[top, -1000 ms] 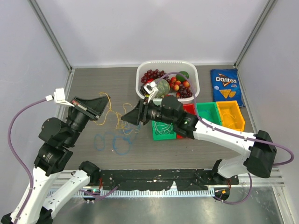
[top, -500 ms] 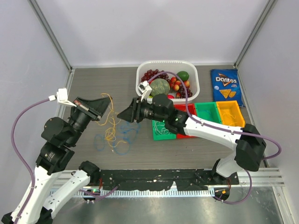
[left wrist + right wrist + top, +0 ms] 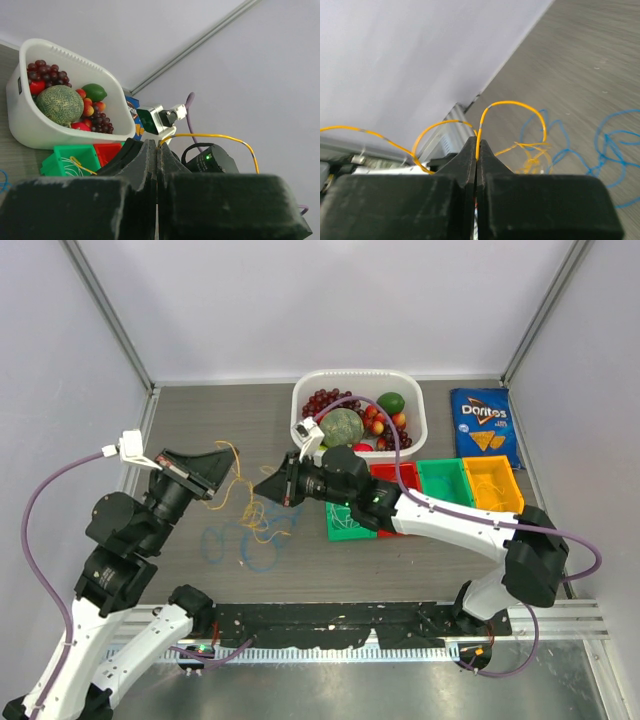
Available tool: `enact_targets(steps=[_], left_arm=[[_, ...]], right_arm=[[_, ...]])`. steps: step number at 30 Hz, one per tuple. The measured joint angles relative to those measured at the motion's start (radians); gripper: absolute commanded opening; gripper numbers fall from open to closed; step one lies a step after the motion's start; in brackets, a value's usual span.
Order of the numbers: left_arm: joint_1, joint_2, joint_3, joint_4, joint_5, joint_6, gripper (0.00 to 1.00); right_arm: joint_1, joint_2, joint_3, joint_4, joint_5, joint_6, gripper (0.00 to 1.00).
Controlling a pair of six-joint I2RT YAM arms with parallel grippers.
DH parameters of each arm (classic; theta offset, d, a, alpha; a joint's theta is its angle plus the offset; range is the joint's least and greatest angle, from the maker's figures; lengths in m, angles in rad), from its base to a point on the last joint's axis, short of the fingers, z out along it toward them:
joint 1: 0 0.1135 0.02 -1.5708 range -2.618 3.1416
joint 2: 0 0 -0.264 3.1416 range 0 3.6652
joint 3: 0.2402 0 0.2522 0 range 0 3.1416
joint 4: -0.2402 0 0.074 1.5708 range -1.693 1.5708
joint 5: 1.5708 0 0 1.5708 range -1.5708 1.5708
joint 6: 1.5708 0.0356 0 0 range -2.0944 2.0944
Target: Untangle the cables
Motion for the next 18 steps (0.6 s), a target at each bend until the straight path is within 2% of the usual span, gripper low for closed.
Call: enact_targets(steps=[3, 6, 9, 14, 18], left_arm=[[0.000, 0.002, 0.042, -0.055, -0.013, 0.026, 0.00], [0.000, 0.003, 0.169, -0.167, -0.052, 0.089, 0.00], [0.000, 0.005, 0.372, -0.267, -0.150, 0.193, 0.00], [0.000, -0.090, 0.568, -0.354, -0.359, 0.348, 0.00], [0.000, -0.168, 0.616, -0.390, -0.470, 0.423, 0.00]], right_arm=[[-0.006, -0.008, -0.003, -0.070, 0.115, -0.006, 0.01], [-0.064, -0.061, -0.050, -0.169, 0.248, -0.012, 0.01], [-0.215, -0.166, -0.160, -0.261, 0.364, -0.013, 0.01], [-0.474, -0.338, -0.305, -0.395, 0.503, -0.011, 0.01], [-0.521, -0.419, -0.323, -0.475, 0.571, -0.017, 0.01]])
